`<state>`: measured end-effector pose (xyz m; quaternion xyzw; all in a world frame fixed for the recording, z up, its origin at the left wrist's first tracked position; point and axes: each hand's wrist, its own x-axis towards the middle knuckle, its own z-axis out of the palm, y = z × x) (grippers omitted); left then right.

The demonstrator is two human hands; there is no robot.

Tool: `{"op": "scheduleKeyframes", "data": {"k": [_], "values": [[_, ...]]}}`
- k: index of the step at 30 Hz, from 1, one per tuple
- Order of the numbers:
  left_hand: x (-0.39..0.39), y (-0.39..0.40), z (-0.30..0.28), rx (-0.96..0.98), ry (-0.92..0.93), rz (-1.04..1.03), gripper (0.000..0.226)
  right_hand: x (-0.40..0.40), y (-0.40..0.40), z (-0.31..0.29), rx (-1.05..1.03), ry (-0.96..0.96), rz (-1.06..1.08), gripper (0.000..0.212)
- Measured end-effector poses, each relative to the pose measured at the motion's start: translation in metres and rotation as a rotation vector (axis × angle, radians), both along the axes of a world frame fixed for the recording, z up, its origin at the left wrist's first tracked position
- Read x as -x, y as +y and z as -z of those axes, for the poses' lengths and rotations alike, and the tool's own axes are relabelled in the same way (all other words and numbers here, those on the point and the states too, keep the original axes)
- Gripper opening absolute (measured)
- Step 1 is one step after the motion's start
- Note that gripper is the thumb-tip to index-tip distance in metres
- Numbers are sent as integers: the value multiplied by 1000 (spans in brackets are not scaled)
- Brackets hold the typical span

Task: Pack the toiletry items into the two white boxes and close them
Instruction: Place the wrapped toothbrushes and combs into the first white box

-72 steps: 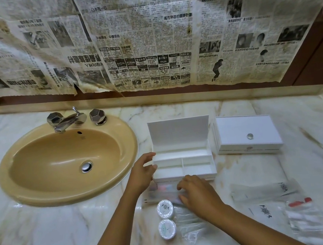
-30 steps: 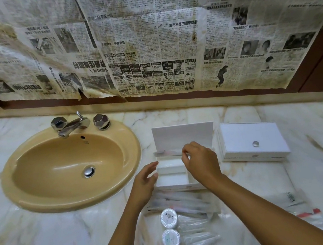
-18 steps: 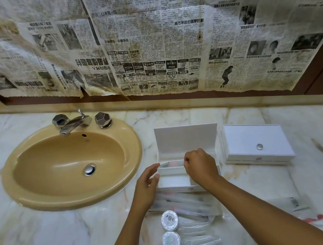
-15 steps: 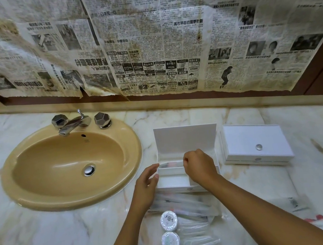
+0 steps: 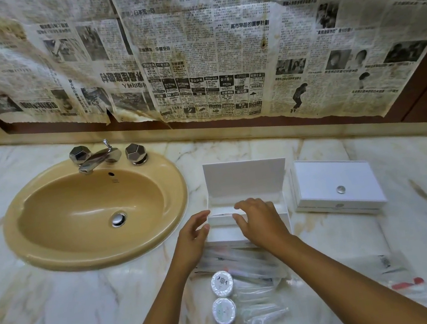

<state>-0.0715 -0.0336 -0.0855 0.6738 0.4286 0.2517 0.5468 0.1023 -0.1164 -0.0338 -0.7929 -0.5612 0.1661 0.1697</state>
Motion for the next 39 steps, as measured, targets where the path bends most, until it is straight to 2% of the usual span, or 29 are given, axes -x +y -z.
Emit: {"op": "scheduleKeyframes", "data": {"k": [4, 12, 19, 28, 36, 39], "values": [[1, 0, -1, 13, 8, 7, 30, 20, -18, -11, -185, 107, -45, 27], [1, 0, -6, -11, -15, 24, 28, 43, -41, -1, 171, 92, -224, 30], [2, -1, -7, 18, -3, 27, 28, 44, -46, 5, 233, 34, -240, 38], [2, 1, -14, 34, 6, 44, 28, 47, -46, -3, 166, -21, -217, 17], [4, 2, -19, 100, 2, 33, 28, 28, -35, -36, 107, -122, -168, 18], [5, 2, -21, 140, 0, 31, 36, 16, -28, -47, 51, -132, -129, 14]]}}
